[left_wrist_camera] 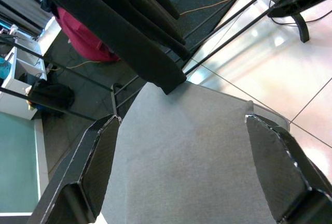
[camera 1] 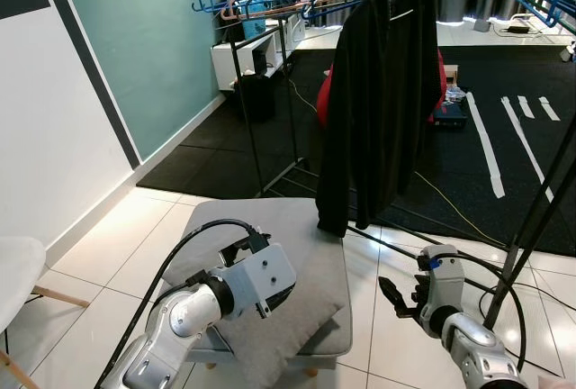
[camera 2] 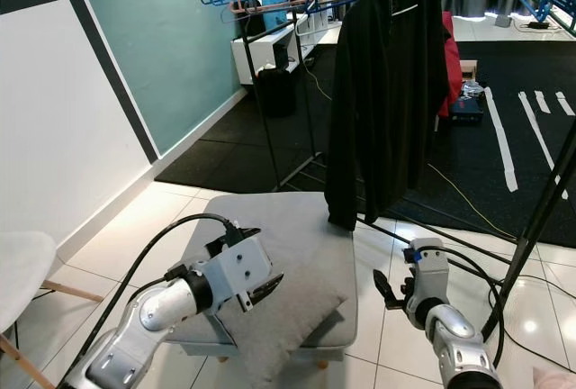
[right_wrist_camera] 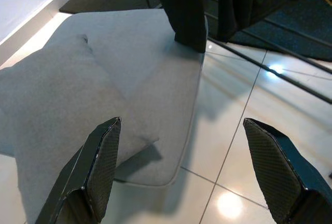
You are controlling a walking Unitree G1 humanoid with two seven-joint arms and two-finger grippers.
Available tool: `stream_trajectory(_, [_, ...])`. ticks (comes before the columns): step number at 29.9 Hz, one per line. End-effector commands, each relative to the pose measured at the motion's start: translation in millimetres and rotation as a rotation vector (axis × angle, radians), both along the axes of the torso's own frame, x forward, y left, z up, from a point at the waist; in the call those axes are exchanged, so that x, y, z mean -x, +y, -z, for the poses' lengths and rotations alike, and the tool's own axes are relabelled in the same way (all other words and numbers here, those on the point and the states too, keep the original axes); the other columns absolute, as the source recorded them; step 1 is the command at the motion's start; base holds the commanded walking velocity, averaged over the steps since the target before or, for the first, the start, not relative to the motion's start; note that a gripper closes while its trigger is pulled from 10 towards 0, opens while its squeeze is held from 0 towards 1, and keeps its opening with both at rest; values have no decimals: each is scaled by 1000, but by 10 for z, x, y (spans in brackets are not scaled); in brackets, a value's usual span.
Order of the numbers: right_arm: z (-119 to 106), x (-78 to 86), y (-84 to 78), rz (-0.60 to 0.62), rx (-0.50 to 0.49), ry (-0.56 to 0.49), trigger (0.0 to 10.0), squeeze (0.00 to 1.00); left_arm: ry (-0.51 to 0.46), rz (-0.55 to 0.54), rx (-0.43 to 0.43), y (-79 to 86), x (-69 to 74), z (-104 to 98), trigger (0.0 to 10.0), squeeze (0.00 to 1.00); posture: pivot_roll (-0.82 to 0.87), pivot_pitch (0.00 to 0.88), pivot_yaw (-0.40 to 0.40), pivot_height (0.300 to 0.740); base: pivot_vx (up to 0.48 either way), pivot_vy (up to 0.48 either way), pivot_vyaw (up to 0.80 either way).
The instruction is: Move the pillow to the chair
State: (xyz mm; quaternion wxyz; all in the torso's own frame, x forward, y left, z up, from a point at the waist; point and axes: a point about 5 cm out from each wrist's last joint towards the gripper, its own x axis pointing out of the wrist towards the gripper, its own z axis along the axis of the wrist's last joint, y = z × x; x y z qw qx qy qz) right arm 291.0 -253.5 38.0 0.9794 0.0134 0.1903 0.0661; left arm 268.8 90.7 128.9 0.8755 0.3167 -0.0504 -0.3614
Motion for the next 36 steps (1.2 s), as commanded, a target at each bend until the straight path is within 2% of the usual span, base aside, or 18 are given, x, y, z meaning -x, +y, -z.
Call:
stream_trajectory(1, [-2,0,15,-5,-7,-4,10000,0,12,-16,-13,49,0,20,10000,0,-144,30,77,739,0,0,0])
stream_trajectory(6, [-3,-8,16,-2,-6,-4,10000,0,-11,-18,-16,47,8,9,10000,0,-139,28,75,739,0,0,0])
stream_trajectory(8, [12,-10,31,-2,-6,2,10000,0,-73,-4,-53,20,30,-14,10000,0,-131,23,72,739,0,0,0])
stream_trajectory(10, [18,-14,41,-4,-5,5,10000,0,-54,1,-36,25,25,-10,10000,0,-138,21,76,739,0,0,0])
stream_trajectory(12, [21,-19,46,-5,-3,8,10000,0,-27,-16,22,62,4,-21,10000,0,-141,11,73,739,0,0,0])
stream_trajectory(14, [20,-25,36,-4,3,13,10000,0,34,-89,198,167,-54,-66,10000,0,-153,3,61,739,0,0,0])
stream_trajectory(15, [20,-25,36,-4,3,13,10000,0,34,-89,198,167,-54,-66,10000,0,-153,3,61,739,0,0,0])
stream_trajectory(17, [13,-32,14,0,11,16,10000,0,74,-224,399,364,-131,-99,10000,0,-169,0,60,739,0,0,0])
stream_trajectory(19, [13,-32,14,0,11,16,10000,0,74,-224,399,364,-131,-99,10000,0,-169,0,60,739,0,0,0])
stream_trajectory(20, [-1,-45,-3,12,14,16,10000,0,111,-319,519,530,-170,-58,10000,0,-180,0,59,739,0,0,0])
stream_trajectory(21, [-1,-45,-3,12,14,16,10000,0,111,-319,519,530,-170,-58,10000,0,-180,0,59,739,0,0,0])
stream_trajectory(22, [-12,-56,-15,21,20,15,10000,0,124,-411,585,681,-193,-3,10000,0,-183,0,59,739,0,0,0])
stream_trajectory(23, [-12,-56,-15,21,20,15,10000,0,124,-411,585,681,-193,-3,10000,0,-183,0,59,739,0,0,0])
stream_trajectory(24, [-20,-64,-34,38,40,17,10000,0,142,-526,651,870,-211,89,10000,0,-199,0,60,739,0,0,0])
stream_trajectory(26, [-20,-64,-34,38,40,17,10000,0,142,-526,651,870,-211,89,10000,0,-199,0,60,739,0,0,0])
stream_trajectory(28, [-41,-102,-23,67,23,5,10000,0,210,-702,723,1137,-219,316,10000,0,-203,1,61,739,0,0,0])
stream_trajectory(33, [-89,-182,88,63,-54,-21,10000,0,329,-847,836,1295,-185,555,10000,0,-206,11,55,739,0,0,0])
stream_trajectory(36, [-115,-214,147,42,-82,-32,10000,0,361,-897,819,1325,-172,628,10000,0,-207,14,48,739,0,0,0])
